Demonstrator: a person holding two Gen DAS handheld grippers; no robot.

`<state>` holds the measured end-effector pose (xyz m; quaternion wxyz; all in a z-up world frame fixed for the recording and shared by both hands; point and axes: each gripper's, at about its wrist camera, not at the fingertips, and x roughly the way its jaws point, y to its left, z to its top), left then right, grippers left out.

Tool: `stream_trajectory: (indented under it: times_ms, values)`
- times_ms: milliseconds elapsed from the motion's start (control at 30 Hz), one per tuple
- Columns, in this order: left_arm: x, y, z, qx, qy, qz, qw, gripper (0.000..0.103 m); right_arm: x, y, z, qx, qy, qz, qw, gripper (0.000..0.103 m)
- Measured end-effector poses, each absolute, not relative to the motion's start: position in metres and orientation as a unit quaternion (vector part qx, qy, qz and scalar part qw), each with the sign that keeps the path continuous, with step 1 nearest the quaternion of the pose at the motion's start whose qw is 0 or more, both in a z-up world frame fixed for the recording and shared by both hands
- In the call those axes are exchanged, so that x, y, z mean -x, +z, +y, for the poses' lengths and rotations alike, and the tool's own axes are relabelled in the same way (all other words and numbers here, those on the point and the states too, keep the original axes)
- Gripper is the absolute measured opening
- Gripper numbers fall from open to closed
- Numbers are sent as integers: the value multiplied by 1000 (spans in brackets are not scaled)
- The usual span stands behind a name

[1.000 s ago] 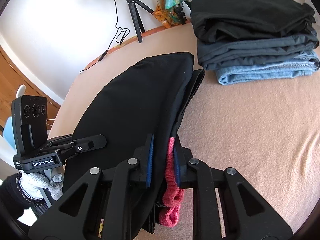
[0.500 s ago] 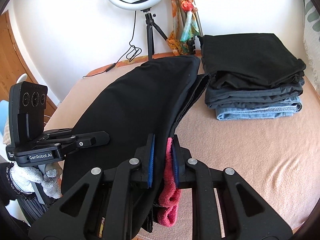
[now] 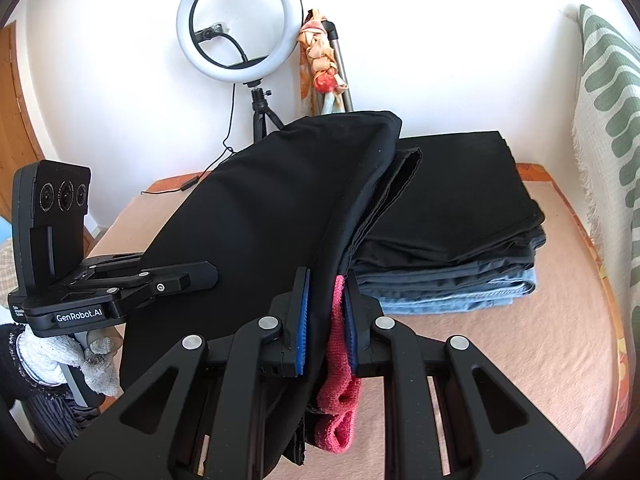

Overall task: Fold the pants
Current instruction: 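Raise the trousers over the clothes stack with both tools, then lower the trousers onto the clothes stack and open both tools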

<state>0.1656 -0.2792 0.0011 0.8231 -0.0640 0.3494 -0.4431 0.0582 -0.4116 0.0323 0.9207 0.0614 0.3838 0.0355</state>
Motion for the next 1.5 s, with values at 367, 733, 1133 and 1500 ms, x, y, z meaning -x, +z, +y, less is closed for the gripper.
stream_trajectory:
  times_ms: [367,733,1133,1500]
  values:
    - [-211,23,-348,30,-448,319,835,13,-102,57,-469,-30,1,370,929,16]
    - [-275,18,-390,28,-432,326,840,13,-165,40,-519,-43,-12,370,928,16]
    - [-306,-17,-413,4,-410,356,840,13,-195,-8,-545,-51,-19,396,916,16]
    - [-306,-19,-410,-33,-383,361,850,40,-199,-18,-550,-33,-79,415,906,25]
